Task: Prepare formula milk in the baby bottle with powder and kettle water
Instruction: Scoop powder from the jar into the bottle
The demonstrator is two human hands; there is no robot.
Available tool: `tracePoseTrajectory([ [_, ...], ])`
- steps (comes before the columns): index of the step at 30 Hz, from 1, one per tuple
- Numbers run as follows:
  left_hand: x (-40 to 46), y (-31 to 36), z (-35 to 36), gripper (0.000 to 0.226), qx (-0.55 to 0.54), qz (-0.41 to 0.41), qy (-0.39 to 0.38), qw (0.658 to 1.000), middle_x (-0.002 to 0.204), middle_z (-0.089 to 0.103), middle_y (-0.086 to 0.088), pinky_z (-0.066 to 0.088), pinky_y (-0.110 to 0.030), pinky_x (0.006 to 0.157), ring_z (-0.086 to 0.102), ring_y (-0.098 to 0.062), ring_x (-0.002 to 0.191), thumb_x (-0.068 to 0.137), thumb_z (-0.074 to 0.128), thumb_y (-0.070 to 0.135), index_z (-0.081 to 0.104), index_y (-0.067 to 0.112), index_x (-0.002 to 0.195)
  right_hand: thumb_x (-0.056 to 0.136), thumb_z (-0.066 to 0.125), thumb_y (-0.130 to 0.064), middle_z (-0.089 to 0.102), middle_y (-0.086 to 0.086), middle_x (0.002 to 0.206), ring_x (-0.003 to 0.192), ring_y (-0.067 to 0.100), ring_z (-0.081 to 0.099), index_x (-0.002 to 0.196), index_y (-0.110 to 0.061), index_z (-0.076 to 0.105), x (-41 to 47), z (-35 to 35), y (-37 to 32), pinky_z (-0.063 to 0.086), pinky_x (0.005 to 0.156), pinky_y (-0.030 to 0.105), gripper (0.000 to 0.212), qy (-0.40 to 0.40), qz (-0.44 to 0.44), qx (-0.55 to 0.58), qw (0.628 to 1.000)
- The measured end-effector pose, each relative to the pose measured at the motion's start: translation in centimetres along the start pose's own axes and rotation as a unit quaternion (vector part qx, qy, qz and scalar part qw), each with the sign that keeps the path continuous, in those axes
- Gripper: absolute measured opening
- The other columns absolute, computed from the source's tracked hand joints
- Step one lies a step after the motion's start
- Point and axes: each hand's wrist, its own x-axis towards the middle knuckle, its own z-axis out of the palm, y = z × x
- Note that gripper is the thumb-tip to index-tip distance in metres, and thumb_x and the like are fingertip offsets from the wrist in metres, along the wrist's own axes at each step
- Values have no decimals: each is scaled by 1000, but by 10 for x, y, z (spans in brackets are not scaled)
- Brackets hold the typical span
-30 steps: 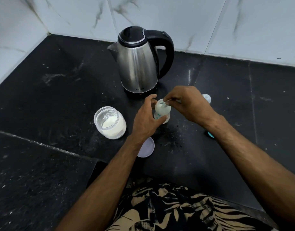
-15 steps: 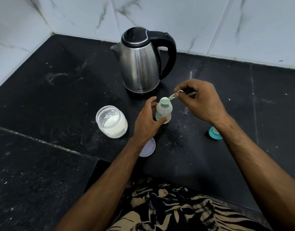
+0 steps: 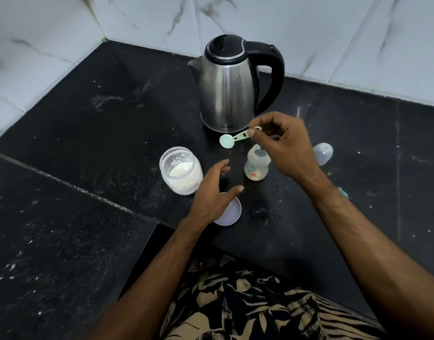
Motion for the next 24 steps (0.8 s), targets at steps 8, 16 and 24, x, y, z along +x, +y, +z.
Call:
tracePoseTrajectory([
  [8,-10,-2,-7,64,-2,3,17,1000,128,60,1,47,-30,101,56,-9,118,84,75,31,46,15,138,86,72,-8,70,-4,80,71,9,65,92,-10,72,14,67,-11,51,68,15,7,-73,-8,-7,997],
  [16,-15,8,-10,43,57,-66,13,996,127,59,-12,32,-15,87,51,-13,112,90,68,18,53,3,128,87,67,-13,70,-7,81,69,7,61,89,-16,70,11,114,-20,55,68,27,5,-169,-42,-118,978],
  [24,-7,-2,-9,46,101,-171,-101,975,150,41,-12,27,-29,113,39,-23,139,103,45,20,35,2,145,92,65,-17,74,0,92,91,18,63,94,-17,72,10,130,-22,56,80,41,7,-206,-40,-180,961],
])
